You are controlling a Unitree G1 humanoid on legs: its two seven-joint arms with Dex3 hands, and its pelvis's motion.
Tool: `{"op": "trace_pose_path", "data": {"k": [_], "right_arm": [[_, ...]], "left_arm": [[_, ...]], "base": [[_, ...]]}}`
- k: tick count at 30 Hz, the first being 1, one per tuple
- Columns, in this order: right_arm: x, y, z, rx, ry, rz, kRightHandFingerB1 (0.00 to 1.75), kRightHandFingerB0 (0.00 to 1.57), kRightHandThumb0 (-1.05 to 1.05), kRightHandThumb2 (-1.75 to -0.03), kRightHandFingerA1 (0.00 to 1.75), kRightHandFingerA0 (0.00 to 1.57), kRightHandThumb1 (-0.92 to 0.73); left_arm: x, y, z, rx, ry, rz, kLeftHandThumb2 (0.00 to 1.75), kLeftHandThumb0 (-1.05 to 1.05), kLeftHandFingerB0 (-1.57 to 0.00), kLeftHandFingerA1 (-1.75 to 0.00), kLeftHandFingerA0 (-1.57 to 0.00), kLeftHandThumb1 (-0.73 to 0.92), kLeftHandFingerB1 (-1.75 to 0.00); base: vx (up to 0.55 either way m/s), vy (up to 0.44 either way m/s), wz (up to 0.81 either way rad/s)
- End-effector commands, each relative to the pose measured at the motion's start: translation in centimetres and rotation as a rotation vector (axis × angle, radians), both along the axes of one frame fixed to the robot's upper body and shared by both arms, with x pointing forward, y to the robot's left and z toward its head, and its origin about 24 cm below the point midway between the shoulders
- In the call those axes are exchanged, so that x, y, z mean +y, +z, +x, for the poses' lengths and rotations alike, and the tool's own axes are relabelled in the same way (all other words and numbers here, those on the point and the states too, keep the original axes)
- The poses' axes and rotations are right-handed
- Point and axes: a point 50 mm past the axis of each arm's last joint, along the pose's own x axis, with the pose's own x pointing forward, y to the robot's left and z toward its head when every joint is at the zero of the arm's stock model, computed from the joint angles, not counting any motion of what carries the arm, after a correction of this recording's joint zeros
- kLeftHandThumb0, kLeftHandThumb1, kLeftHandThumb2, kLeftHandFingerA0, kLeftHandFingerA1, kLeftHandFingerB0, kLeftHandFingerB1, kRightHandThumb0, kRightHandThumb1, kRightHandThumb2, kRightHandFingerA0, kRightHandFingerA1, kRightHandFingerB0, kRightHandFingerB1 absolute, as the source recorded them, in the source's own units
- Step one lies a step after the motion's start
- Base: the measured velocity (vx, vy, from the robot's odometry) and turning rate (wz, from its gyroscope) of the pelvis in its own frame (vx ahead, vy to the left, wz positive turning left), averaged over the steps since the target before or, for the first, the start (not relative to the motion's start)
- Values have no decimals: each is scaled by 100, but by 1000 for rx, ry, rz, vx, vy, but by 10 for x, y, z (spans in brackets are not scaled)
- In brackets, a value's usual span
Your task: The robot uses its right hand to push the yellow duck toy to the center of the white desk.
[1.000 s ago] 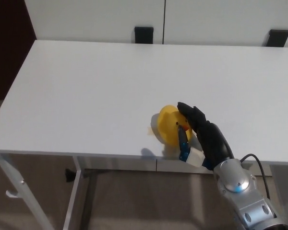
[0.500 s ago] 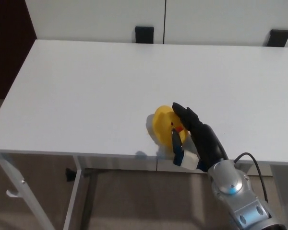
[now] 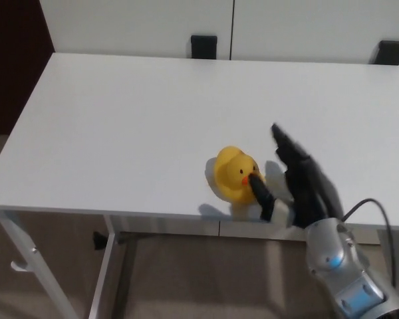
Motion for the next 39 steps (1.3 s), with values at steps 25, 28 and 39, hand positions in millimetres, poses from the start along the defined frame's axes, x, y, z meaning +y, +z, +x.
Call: {"op": "trace_pose_path", "data": {"k": [25,28,39], "right_arm": [[-266,62,-117,-411,-582,147,25,0,-99,-103,41,0,-73],[-299,43,-153,-386,-723,139,19,0,-84,-73,0,0,-82],[-330,-39,-249,57,-933,259,54,0,-62,-68,14,0,-69]], "left_arm": [[6,-1,-22,22,30,16,170,60,-129,-101,-131,-34,-97],[7,0,-24,26,37,22,175,66,-134,-100,-131,-35,-97],[9,1,-23,20,28,30,172,53,-132,-102,-131,-31,-97]], "base": [[0,0,0],[0,0,0],[0,0,1]]}}
